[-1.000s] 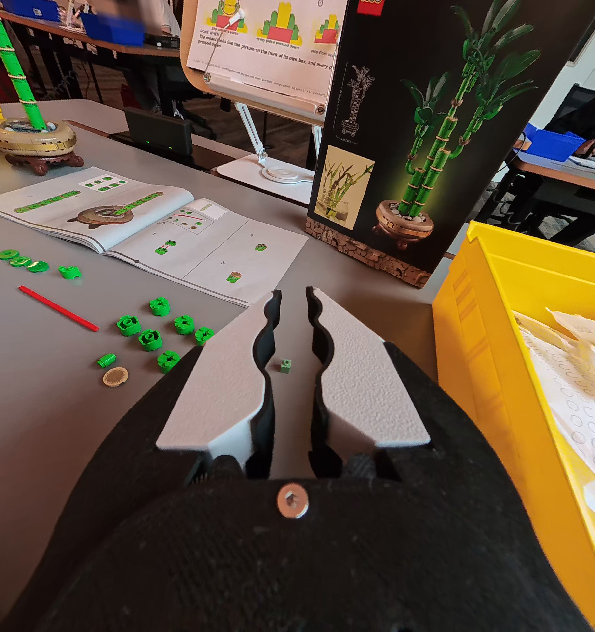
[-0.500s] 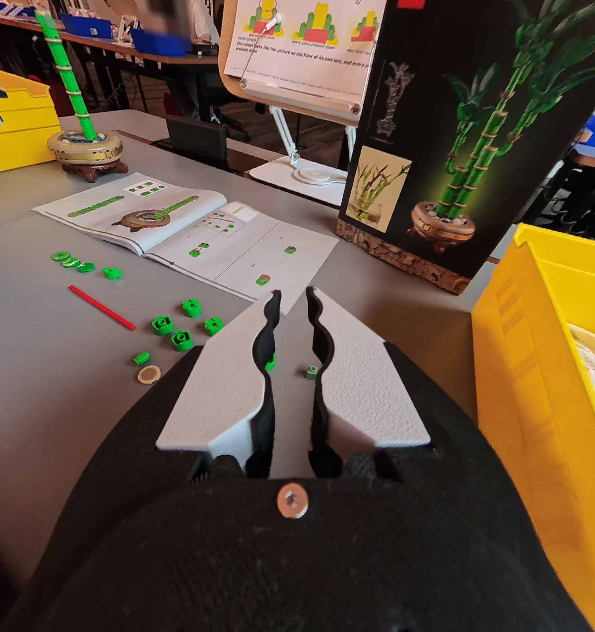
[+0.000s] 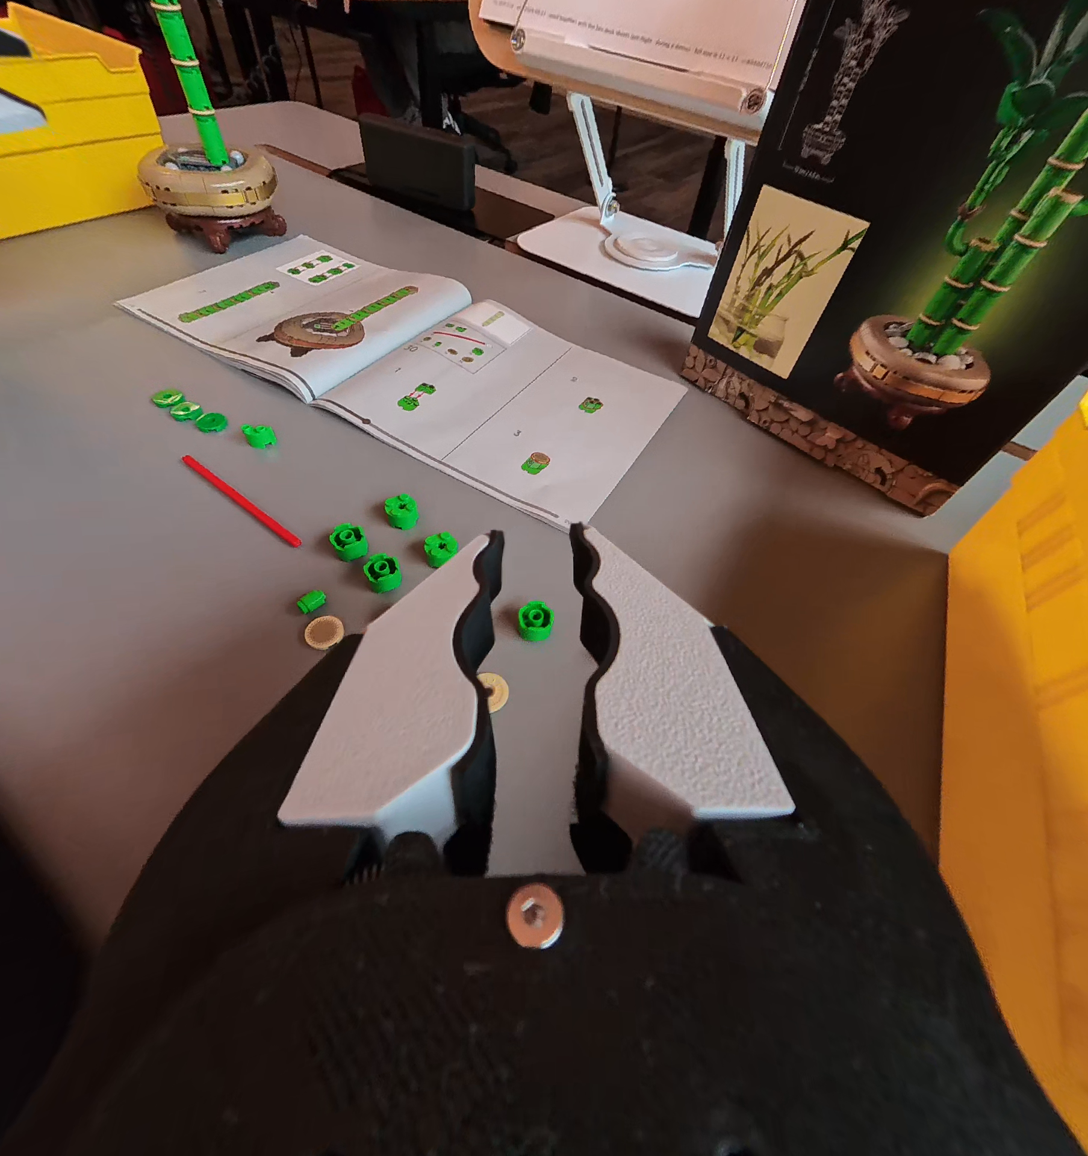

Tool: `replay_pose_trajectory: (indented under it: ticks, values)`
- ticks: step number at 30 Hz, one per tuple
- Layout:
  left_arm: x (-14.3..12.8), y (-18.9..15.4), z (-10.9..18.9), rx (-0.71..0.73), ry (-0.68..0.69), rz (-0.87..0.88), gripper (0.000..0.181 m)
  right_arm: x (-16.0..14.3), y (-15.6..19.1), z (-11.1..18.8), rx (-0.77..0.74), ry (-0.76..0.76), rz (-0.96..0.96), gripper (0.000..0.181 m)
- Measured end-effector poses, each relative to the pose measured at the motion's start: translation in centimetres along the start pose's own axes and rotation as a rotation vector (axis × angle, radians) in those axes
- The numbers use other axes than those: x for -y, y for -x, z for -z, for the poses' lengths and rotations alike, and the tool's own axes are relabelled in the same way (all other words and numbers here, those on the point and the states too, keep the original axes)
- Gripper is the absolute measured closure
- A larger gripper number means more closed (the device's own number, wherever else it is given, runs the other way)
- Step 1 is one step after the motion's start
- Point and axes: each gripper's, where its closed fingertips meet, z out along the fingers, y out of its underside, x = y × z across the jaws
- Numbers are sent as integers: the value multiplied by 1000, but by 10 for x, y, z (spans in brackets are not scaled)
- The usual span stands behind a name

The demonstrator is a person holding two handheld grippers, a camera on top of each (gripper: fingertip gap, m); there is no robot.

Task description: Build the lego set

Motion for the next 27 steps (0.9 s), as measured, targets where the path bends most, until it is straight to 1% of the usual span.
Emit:
replay_pose_trajectory:
  ticks: [2,4,7,10,13,16,19,21,22,23,27]
  values:
    - [8,-3,6,17,-19,-15,137,-1,1,0,14,7,-22,158]
    - [14,-6,9,17,-35,25,137,-2,2,0,27,10,-41,157]
    - [15,-10,11,4,-33,85,138,-3,5,1,52,16,-62,157]
    - [18,-10,13,17,-33,102,139,-2,8,2,72,15,-71,157]
    - [31,-5,16,51,-68,118,140,-2,11,2,83,24,-83,156]
    - [52,2,17,78,-117,143,140,-4,16,0,107,47,-84,155]
    - [82,7,17,74,-186,188,141,-4,22,-2,117,60,-60,155]
    - [108,9,16,54,-240,250,149,-1,27,-3,133,56,-40,155]
    - [125,9,17,30,-277,286,156,-1,31,-4,145,62,-37,155]
    - [146,10,17,7,-325,314,157,-2,33,-6,153,74,-35,155]
    - [232,16,24,-61,-533,358,159,-9,38,-11,150,110,-10,153]
